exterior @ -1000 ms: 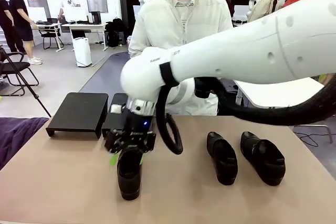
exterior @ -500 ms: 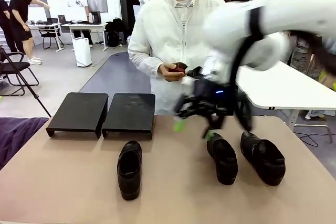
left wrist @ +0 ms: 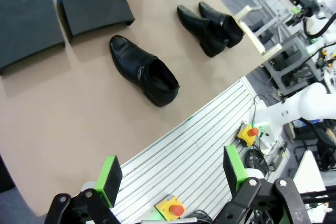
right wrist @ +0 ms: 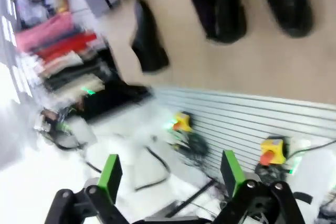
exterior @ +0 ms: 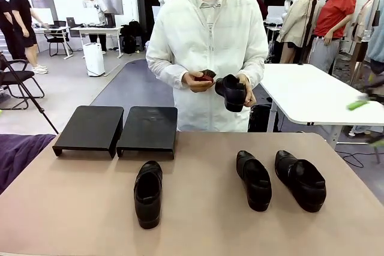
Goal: Organize the shoes by placing them on the stand.
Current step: Pick up one Shoe and place it in the middle of the table.
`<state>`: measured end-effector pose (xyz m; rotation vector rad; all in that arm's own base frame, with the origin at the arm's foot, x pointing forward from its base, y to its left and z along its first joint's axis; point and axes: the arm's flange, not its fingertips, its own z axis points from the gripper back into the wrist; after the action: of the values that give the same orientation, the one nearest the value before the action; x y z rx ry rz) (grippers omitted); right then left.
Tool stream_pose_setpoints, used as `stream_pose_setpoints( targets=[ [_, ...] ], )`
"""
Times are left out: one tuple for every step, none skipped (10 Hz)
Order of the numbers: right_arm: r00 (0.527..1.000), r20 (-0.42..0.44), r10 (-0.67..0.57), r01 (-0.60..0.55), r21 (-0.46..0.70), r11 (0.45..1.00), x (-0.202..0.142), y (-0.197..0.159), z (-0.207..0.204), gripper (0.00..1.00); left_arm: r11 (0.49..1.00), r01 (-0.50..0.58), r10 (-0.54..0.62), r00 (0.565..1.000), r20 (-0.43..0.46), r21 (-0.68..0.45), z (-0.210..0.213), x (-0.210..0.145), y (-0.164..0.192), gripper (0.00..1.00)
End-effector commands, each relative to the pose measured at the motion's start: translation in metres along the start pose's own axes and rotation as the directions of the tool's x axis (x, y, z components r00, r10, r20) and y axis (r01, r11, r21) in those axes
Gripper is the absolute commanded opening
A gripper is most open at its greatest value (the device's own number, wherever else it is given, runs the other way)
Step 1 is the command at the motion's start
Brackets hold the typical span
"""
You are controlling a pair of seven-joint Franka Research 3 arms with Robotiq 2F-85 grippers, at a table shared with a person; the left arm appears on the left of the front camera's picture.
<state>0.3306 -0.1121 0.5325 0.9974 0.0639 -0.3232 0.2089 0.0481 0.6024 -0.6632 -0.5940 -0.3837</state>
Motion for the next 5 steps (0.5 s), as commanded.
stream_pose_setpoints(
  targets=[
    [0.998,0.05,-0.026,0.011,0.281,0.96,0.018,-0.067,0.021,1.0,1.0,0.015,-0.015,1.0,0.006,-0.02,0.0,0.0,0.0,1.0],
    [0.989,0.142,-0.037,-0.025,0.413,0.91,0.016,-0.102,0.031,1.0,1.0,0.015,-0.015,1.0,0.006,-0.02,0.0,0.0,0.0,1.0],
    [0.982,0.185,0.019,-0.093,0.4,0.912,0.013,-0.112,0.028,1.0,1.0,0.015,-0.015,1.0,0.006,-0.02,0.0,0.0,0.0,1.0],
    [0.99,0.107,-0.096,0.063,0.275,0.959,0.004,-0.089,0.044,1.0,1.0,0.015,-0.015,1.0,0.006,-0.02,0.0,0.0,0.0,1.0],
    [0.99,0.107,-0.096,0.063,0.275,0.959,0.004,-0.089,0.044,1.0,1.0,0.015,-0.015,1.0,0.006,-0.02,0.0,0.0,0.0,1.0]
  ],
)
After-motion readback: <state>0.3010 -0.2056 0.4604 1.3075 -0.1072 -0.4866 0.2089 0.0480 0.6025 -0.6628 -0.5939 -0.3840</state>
